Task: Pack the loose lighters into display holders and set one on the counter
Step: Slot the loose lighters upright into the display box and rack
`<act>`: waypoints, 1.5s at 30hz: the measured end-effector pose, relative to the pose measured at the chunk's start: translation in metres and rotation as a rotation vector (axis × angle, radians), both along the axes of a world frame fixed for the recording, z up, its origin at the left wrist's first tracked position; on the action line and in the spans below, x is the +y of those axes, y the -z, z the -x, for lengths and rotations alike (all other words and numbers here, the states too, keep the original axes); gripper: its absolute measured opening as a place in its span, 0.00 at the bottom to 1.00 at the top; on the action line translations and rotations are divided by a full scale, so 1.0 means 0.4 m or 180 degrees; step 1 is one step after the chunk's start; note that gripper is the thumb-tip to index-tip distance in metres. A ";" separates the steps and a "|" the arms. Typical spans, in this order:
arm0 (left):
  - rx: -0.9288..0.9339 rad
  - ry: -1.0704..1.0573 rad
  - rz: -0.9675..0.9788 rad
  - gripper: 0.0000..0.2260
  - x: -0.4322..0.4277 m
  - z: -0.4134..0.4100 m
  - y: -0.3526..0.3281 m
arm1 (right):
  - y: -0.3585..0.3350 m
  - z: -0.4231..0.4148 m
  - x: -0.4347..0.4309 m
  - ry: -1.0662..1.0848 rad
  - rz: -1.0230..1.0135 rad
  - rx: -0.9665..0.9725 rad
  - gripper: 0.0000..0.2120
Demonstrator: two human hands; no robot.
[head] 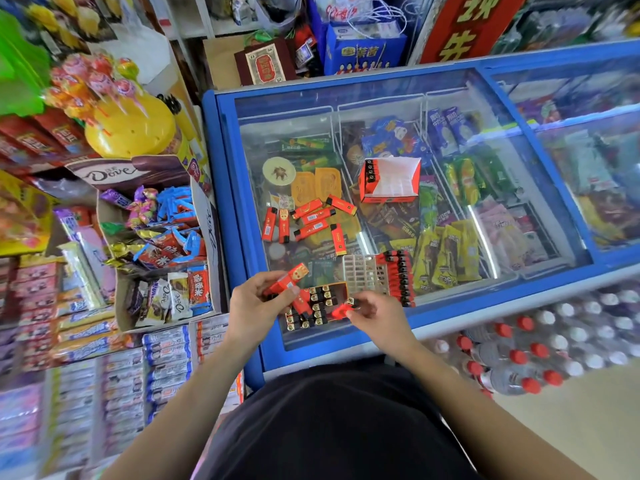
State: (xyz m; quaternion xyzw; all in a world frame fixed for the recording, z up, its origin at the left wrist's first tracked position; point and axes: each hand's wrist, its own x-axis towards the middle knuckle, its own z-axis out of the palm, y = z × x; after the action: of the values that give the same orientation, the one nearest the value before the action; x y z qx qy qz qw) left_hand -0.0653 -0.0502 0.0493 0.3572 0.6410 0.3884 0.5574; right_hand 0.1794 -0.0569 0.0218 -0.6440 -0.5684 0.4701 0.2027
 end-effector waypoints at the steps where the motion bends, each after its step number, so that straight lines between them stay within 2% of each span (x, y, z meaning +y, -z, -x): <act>1: -0.0021 0.0017 0.0002 0.10 -0.003 0.000 -0.001 | 0.004 0.003 -0.002 0.0047 0.0010 0.0074 0.09; 5: -0.0064 0.0047 -0.0025 0.10 -0.018 0.007 0.001 | 0.021 0.021 -0.017 0.0244 0.0011 0.0206 0.12; 9: -0.0049 0.0048 -0.0088 0.09 -0.034 0.024 0.010 | 0.048 0.045 -0.031 0.0806 0.0447 0.0583 0.13; 17: -0.0092 0.0219 -0.0062 0.09 -0.052 0.044 0.033 | 0.054 0.083 -0.036 0.1280 0.0864 0.1029 0.17; 24: -0.0016 0.0437 -0.0012 0.10 -0.058 0.039 0.044 | 0.043 0.086 -0.044 0.1198 0.0807 0.0911 0.16; 28: -0.0076 0.0520 0.0007 0.10 -0.055 0.026 0.043 | 0.046 0.092 -0.038 0.1081 0.0860 0.0455 0.17; 33: -0.0240 0.0463 0.0018 0.10 -0.053 0.021 0.043 | 0.047 0.128 -0.041 0.1160 0.0755 0.0084 0.12; 36: -0.0382 0.0381 0.0046 0.09 -0.051 0.017 0.036 | 0.012 0.112 -0.041 0.1142 0.0413 -0.0317 0.12; 37: -0.0435 0.0353 0.0046 0.09 -0.051 0.014 0.033 | -0.008 0.107 -0.044 0.1185 0.0323 -0.0231 0.10; 39: -0.0537 0.0300 0.0048 0.09 -0.049 0.004 0.026 | -0.052 0.109 -0.052 0.1081 0.0403 0.0352 0.07; 42: -0.0579 0.0300 0.0000 0.10 -0.050 -0.010 0.020 | -0.090 0.125 -0.067 0.0733 0.0726 0.1167 0.11; 45: -0.0563 0.0339 -0.0038 0.11 -0.050 -0.015 0.022 | -0.094 0.128 -0.074 0.0765 0.0656 0.1214 0.15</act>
State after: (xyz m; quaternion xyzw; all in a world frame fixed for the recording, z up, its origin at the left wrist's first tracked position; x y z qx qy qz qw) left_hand -0.0595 -0.0703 0.0404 0.3584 0.5672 0.3920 0.6294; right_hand 0.1283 -0.0867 0.0593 -0.6239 -0.3883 0.6112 0.2940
